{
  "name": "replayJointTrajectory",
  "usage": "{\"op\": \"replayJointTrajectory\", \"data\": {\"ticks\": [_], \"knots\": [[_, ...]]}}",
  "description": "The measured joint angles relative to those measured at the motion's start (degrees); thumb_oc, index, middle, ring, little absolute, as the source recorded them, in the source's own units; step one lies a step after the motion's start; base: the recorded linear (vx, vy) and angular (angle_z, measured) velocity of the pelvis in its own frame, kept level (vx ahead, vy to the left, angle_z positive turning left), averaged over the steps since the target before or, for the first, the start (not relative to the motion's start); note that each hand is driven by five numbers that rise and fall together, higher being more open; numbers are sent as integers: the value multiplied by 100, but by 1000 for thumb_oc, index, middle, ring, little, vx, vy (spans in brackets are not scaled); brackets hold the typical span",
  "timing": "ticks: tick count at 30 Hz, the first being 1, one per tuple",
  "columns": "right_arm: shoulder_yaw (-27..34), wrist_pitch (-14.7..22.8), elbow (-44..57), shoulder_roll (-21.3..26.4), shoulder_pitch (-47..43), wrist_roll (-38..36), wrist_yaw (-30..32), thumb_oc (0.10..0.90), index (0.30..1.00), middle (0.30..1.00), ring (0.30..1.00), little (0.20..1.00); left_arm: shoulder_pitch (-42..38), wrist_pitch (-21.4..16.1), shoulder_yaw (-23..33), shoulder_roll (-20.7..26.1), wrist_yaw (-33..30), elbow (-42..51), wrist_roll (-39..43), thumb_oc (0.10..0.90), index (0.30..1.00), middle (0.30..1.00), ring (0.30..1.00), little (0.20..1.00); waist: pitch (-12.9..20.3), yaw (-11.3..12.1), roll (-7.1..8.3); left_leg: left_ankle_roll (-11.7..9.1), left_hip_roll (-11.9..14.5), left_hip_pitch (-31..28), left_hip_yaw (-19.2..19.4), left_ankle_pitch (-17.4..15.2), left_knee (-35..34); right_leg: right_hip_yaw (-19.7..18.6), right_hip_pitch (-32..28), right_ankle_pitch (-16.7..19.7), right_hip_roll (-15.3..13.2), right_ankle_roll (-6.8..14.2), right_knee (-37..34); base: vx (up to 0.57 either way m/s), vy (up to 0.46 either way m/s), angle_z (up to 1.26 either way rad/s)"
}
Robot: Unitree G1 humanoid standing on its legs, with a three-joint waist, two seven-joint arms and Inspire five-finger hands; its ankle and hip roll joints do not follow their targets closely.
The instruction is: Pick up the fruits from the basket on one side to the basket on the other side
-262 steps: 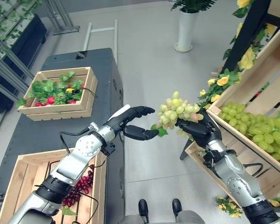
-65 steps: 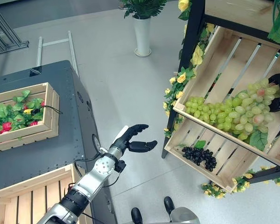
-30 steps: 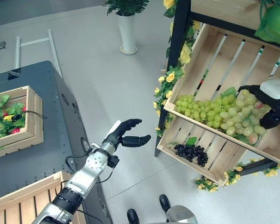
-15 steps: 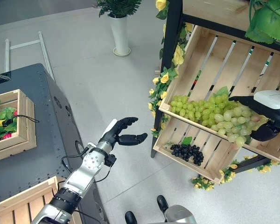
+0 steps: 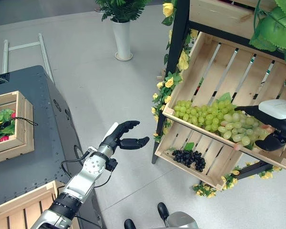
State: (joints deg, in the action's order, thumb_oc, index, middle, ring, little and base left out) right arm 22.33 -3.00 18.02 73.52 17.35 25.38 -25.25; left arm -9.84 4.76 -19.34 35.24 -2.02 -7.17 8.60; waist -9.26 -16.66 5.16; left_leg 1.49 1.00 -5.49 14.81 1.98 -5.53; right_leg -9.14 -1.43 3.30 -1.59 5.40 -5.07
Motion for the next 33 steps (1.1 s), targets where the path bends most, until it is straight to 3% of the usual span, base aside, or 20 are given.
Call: {"op": "replayJointTrajectory", "data": {"ticks": [3,10,13,18,24,28,33], "knots": [[211,-83,-319,5,86,561,1,800,900,900,900,900,80,2,-1,69,-2,1,9,800,900,900,900,900,11,-13,15,-1,-3,13,7,-1,0,-2,15,1,-3,2,0,0,0,0],[1099,-84,-82,9,415,456,-7,800,900,900,900,900,112,6,16,172,-39,7,10,800,900,900,900,900,19,-117,15,-22,-2,19,105,-33,0,-81,56,8,0,13,0,4,10,-6],[1135,-37,213,8,511,-40,-73,800,900,900,900,900,113,26,33,172,-38,23,12,800,900,900,900,900,24,-146,8,-17,-2,20,151,-46,0,-137,80,16,5,23,1,16,4,-10],[1126,416,726,2,670,-1309,-91,800,900,900,900,900,116,48,45,157,-32,62,8,800,900,900,900,900,30,-122,-2,2,1,16,156,-36,0,-143,78,17,9,22,1,3,0,-1],[1008,808,801,-34,243,-2733,92,800,900,900,900,900,144,34,69,151,13,49,3,800,900,900,900,900,41,-49,-1,4,-7,14,133,-33,2,-131,64,19,2,23,3,17,5,1],[661,1043,790,-345,-258,-3750,194,800,900,900,900,900,227,-11,69,115,48,43,-1,800,900,900,900,900,71,4,-3,4,-4,-3,121,-32,14,-119,43,19,5,23,3,0,0,0],[57,1391,544,-792,-952,-4175,348,800,900,900,900,900,247,-66,76,84,47,-23,3,800,900,900,900,900,139,148,-23,5,-7,-23,69,-30,1,-72,2,17,-11,23,1,11,-23,4]]}}
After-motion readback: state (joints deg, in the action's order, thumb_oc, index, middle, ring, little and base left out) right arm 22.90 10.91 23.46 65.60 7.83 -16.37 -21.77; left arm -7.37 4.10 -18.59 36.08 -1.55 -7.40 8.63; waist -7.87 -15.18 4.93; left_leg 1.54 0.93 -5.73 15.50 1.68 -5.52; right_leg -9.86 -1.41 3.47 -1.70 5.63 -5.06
